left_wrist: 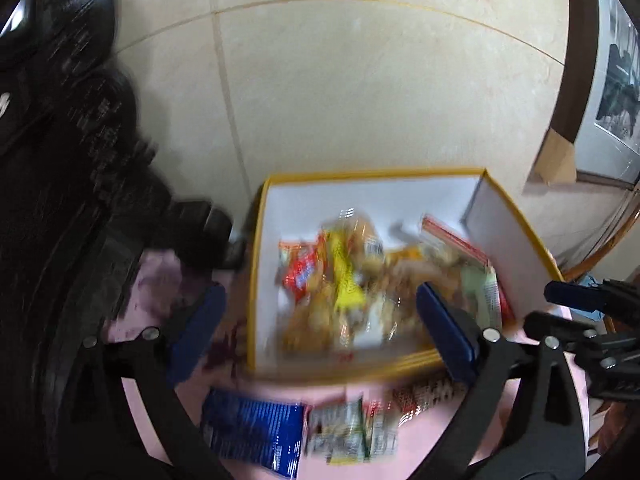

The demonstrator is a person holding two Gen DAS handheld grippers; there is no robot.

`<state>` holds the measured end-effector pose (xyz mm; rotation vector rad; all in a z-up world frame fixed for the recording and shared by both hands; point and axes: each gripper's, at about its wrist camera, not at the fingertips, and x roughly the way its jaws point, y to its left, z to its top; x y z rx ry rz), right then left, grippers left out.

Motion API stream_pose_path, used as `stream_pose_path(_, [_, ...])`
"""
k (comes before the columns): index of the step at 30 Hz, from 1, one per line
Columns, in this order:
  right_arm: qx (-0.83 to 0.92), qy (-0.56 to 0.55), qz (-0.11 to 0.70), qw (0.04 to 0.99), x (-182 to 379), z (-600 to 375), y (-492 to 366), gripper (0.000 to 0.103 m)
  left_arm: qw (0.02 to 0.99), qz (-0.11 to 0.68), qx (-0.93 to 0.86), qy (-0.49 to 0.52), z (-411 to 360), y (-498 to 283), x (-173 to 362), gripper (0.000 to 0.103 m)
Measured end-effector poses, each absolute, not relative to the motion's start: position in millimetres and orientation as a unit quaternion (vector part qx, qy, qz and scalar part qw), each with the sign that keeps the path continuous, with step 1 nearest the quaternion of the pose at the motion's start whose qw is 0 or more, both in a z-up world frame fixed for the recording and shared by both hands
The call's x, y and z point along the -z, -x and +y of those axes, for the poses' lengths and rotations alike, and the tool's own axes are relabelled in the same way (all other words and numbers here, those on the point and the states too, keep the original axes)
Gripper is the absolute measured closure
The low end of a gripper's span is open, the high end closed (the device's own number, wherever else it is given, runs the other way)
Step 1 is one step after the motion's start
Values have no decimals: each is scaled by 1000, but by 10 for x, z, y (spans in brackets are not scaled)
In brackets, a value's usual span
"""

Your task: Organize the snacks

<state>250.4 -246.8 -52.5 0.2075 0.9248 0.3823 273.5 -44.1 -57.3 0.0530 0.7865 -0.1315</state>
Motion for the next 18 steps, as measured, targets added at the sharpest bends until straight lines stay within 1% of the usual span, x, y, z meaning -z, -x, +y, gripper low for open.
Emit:
stream_pose_path(2, [-206, -130, 459, 855, 658, -2404, -2328, 44, 917, 394, 57, -14, -312, -2567, 703, 6])
stream_pose_path(3, [-216, -154, 474, 840, 789, -2358, -2229, 44, 914, 401, 55, -8, -247, -2480, 795, 6])
stream_pose_path(6, [-218, -177, 514, 811, 1165, -2165, -2073, 44, 905, 423, 55, 7, -97, -2282, 1017, 6])
stream_pose_path(9, [-212, -200, 542, 789, 1495, -1991, -2022, 44, 899, 434, 57, 9, -7, -2123, 1167, 6])
stream_pose_path(14, [-209, -220, 557, 773, 1772, -1789, -2145, 46, 891, 452, 46, 7, 105, -1964, 1319, 6])
stream_pose_path(15, [-207, -220, 558, 773, 1808, -1749, -2186, 47, 890, 453, 43, 9, 131, -1948, 1330, 6])
stream_pose_path(17, [-209, -227, 558, 770, 1867, -1708, -2231, 53, 890, 454, 41, 10, 156, -1930, 1336, 6])
stream_pose_path(18, [-210, -231, 561, 767, 1914, -1665, -2283, 58, 890, 454, 41, 10, 164, -1924, 1340, 6])
